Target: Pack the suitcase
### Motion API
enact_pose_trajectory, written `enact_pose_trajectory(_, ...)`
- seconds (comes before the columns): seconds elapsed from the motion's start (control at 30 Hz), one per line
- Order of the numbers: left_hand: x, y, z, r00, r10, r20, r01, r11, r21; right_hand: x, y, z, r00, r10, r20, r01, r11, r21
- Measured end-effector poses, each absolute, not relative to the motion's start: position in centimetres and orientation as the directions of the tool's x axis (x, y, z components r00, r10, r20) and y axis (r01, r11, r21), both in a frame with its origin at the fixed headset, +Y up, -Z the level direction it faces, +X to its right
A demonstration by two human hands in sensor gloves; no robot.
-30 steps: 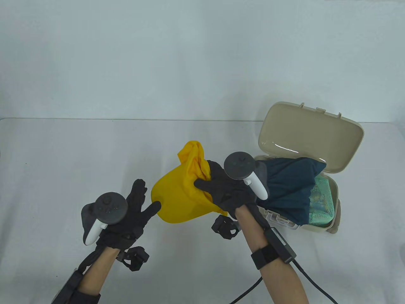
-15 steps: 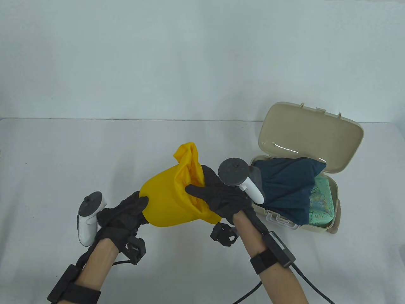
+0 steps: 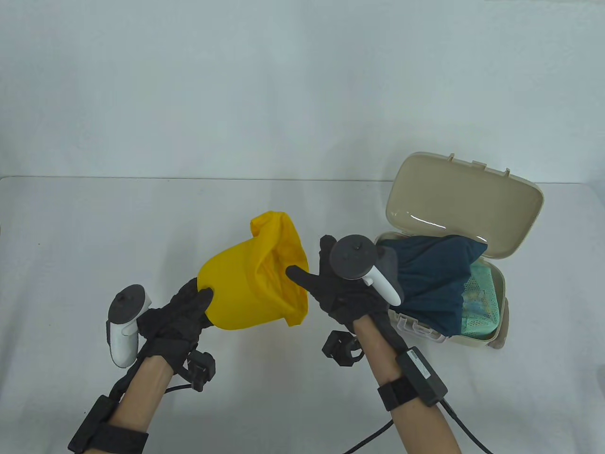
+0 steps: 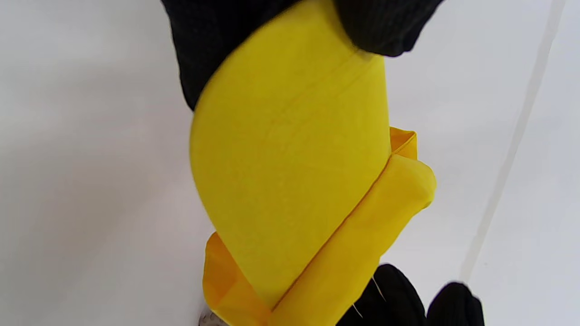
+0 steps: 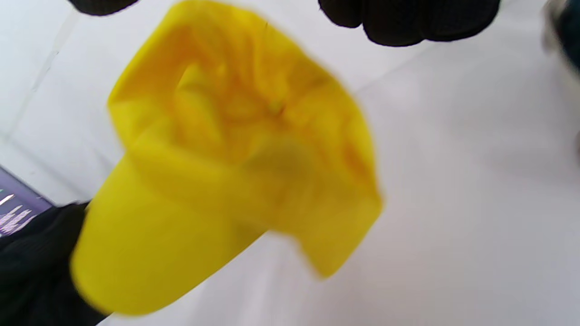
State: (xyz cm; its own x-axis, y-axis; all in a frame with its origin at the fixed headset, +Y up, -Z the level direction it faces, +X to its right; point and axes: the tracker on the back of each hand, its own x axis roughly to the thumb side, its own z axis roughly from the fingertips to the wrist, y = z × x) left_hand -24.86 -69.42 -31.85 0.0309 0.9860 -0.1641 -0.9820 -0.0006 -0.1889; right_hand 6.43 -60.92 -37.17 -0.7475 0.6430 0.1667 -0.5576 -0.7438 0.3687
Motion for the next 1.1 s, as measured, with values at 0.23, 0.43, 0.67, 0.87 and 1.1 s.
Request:
enact_pose_trajectory(0.23,-23.5,-69.4,-31.9,0.016,0.99,-0.14,-0.955,-0.027,-0.296,3.8,-62.7,-37.4,-0.553,0.819,0.154,-0.617,-0.526,0.586)
enact_pose_trajectory(0.43,-22.2,-70.7,-31.9,-0.063,0.972,-0.227,-0.92,-0.145,-0.365,3.1,-63.1,-37.2,-0.365,0.929,0.068,-0.712,-0.325,0.622)
enact_pose_trajectory(0.67,-20.9,-68.4,-31.8,0.071,0.993,-0.091,-0.912,0.027,-0.41,5.6,-61.0,-36.8,-0.394,0.917,0.066,-0.78,-0.371,0.504)
enact_pose_trajectory(0.87,-21.5,-65.3,-31.6,0.298,0.951,0.081,-0.897,0.308,-0.317,12.2,-56.0,-37.0,-0.34,0.938,0.065,-0.864,-0.339,0.373)
enact_pose_trajectory(1.1,-23.2,-62.5,-30.8,0.799,0.549,0.245,-0.557,0.829,-0.043,22.4,-54.1,-36.5,-0.295,0.955,-0.006,-0.947,-0.291,0.137)
